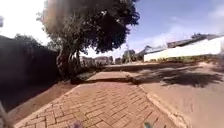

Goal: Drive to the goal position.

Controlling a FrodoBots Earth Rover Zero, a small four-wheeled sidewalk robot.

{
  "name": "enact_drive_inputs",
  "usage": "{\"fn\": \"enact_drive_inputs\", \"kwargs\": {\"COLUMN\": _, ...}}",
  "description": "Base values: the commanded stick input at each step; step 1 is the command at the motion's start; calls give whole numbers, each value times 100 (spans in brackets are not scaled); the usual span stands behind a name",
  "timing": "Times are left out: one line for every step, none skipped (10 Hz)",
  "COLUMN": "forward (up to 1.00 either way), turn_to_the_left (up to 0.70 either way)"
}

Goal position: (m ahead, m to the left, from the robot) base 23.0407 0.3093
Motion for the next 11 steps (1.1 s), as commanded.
{"fn": "enact_drive_inputs", "kwargs": {"forward": 59, "turn_to_the_left": 0}}
{"fn": "enact_drive_inputs", "kwargs": {"forward": 59, "turn_to_the_left": 0}}
{"fn": "enact_drive_inputs", "kwargs": {"forward": 58, "turn_to_the_left": 0}}
{"fn": "enact_drive_inputs", "kwargs": {"forward": 58, "turn_to_the_left": 0}}
{"fn": "enact_drive_inputs", "kwargs": {"forward": 58, "turn_to_the_left": 0}}
{"fn": "enact_drive_inputs", "kwargs": {"forward": 58, "turn_to_the_left": 0}}
{"fn": "enact_drive_inputs", "kwargs": {"forward": 57, "turn_to_the_left": 0}}
{"fn": "enact_drive_inputs", "kwargs": {"forward": 54, "turn_to_the_left": 0}}
{"fn": "enact_drive_inputs", "kwargs": {"forward": 51, "turn_to_the_left": 0}}
{"fn": "enact_drive_inputs", "kwargs": {"forward": 51, "turn_to_the_left": 0}}
{"fn": "enact_drive_inputs", "kwargs": {"forward": 51, "turn_to_the_left": 0}}
